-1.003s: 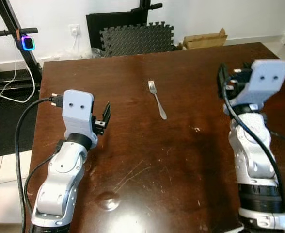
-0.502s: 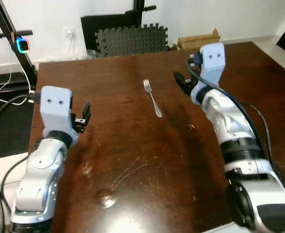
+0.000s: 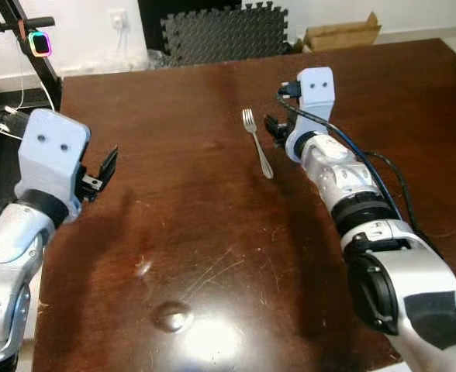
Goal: Setting the table
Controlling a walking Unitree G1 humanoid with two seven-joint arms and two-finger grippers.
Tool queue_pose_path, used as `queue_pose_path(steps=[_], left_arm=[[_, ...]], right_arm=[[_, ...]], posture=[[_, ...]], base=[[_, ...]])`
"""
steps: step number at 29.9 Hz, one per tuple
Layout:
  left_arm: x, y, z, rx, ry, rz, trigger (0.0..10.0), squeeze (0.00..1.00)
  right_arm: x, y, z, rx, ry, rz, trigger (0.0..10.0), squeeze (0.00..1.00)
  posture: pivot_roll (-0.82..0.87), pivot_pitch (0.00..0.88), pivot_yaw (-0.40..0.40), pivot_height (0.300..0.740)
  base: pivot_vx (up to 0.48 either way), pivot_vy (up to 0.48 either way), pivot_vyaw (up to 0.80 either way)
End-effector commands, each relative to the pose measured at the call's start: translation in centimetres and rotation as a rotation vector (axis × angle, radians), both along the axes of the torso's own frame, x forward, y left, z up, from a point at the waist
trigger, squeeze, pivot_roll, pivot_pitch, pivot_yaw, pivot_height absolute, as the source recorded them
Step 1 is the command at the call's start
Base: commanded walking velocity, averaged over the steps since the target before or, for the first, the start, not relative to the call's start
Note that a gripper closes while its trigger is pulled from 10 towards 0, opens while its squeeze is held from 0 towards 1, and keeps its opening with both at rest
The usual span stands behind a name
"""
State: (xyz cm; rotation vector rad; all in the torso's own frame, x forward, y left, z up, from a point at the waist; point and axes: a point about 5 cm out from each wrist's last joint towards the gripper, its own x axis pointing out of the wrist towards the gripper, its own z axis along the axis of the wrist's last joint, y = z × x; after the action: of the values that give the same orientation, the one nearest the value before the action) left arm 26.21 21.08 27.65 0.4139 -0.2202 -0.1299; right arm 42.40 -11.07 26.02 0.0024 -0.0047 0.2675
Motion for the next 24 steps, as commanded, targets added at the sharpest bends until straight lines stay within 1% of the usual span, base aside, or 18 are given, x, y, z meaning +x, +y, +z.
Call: queue_pose_path(steps=[1,4,5,7,9,11,12,13,14,15,16,17,18,20,22,23,24], left_arm=[[-0.5,-0.1,0.2,0.006,0.009,-0.014,10.0,0.0],[-0.6,-0.5,0.1,0.001,0.019,-0.023,10.0,0.0],[-0.6,-0.5,0.1,0.001,0.019,-0.023,10.0,0.0],[-0.8,-0.8,-0.2,-0.007,0.032,-0.026,10.0,0.0],[-1.1,-1.0,-0.4,-0.009,0.042,-0.029,10.0,0.0],[-1.7,-1.1,-0.9,-0.019,0.071,-0.028,10.0,0.0],[-1.7,-1.1,-0.9,-0.019,0.071,-0.028,10.0,0.0],[-2.3,-1.3,-1.6,-0.025,0.101,-0.033,10.0,0.0],[-2.5,-1.4,-1.9,-0.04,0.127,-0.049,10.0,0.0],[-2.5,-1.4,-1.9,-0.04,0.127,-0.049,10.0,0.0],[-3.2,-2.2,-2.5,-0.092,0.189,-0.154,10.0,0.0],[-3.5,-2.5,-2.6,-0.119,0.216,-0.201,10.0,0.0],[-3.5,-2.5,-2.6,-0.119,0.216,-0.201,10.0,0.0],[-4.1,-3.0,-2.7,-0.16,0.27,-0.289,10.0,0.0],[-4.8,-3.3,-2.7,-0.161,0.315,-0.378,10.0,0.0],[-5.1,-3.3,-2.6,-0.141,0.326,-0.401,10.0,0.0],[-5.3,-3.2,-2.6,-0.128,0.333,-0.411,10.0,0.0]], right_arm=[[0.0,0.4,-0.9,0.009,0.031,0.012,10.0,0.0],[-0.1,1.2,-1.9,-0.053,0.048,0.01,10.0,0.0],[-0.1,1.2,-1.9,-0.053,0.048,0.01,10.0,0.0],[-0.1,1.6,-2.4,-0.093,0.06,-0.009,10.0,0.0],[-0.1,1.7,-2.6,-0.092,0.068,-0.019,10.0,0.0],[-0.2,2.0,-3.0,-0.069,0.09,-0.024,10.0,0.0],[-0.2,2.0,-3.0,-0.069,0.09,-0.024,10.0,0.0],[-0.2,2.1,-3.2,-0.067,0.092,-0.022,10.0,0.0],[-0.2,2.1,-3.3,-0.071,0.093,-0.029,10.0,0.0],[-0.2,2.1,-3.3,-0.071,0.093,-0.029,10.0,0.0],[-0.3,2.1,-3.6,-0.07,0.102,-0.031,10.0,0.0],[-0.3,2.0,-3.7,-0.075,0.105,-0.035,10.0,0.0],[-0.3,2.0,-3.7,-0.075,0.105,-0.035,10.0,0.0],[-0.3,2.0,-4.0,-0.077,0.12,-0.037,10.0,0.0],[-0.3,1.9,-4.2,-0.083,0.125,-0.038,10.0,0.0],[-0.4,1.9,-4.4,-0.092,0.132,-0.039,0.0,0.0],[-0.4,1.9,-4.5,-0.098,0.137,-0.039,0.0,0.0]], posture=[[0.22,0.294,0.079,0.74],[0.23,0.301,0.075,0.74],[0.23,0.301,0.075,0.74],[0.24,0.31,0.072,0.74],[0.24,0.314,0.07,0.74],[0.25,0.325,0.063,0.74],[0.25,0.325,0.063,0.74],[0.25,0.332,0.06,0.74],[0.25,0.332,0.06,0.74],[0.25,0.332,0.06,0.74],[0.26,0.338,0.054,0.74],[0.26,0.338,0.054,0.74],[0.26,0.338,0.054,0.74],[0.26,0.338,0.054,0.74],[0.26,0.338,0.052,0.74],[0.26,0.336,0.053,0.74],[0.26,0.336,0.053,0.74]], base=[[0.0,0.0,0.0],[0.0,0.0,0.0],[0.0,0.0,0.0],[0.0,0.0,0.0],[0.0,0.0,0.0],[0.0,0.0,0.0],[0.0,0.0,0.0],[0.0,0.0,0.0],[0.0,0.0,0.0],[0.0,0.0,0.0],[0.0,0.0,0.0],[0.0,0.0,0.0],[0.0,0.0,0.0],[0.0,0.0,0.0],[0.0,0.0,0.0],[0.0,0.0,0.0],[0.0,0.0,0.0]])
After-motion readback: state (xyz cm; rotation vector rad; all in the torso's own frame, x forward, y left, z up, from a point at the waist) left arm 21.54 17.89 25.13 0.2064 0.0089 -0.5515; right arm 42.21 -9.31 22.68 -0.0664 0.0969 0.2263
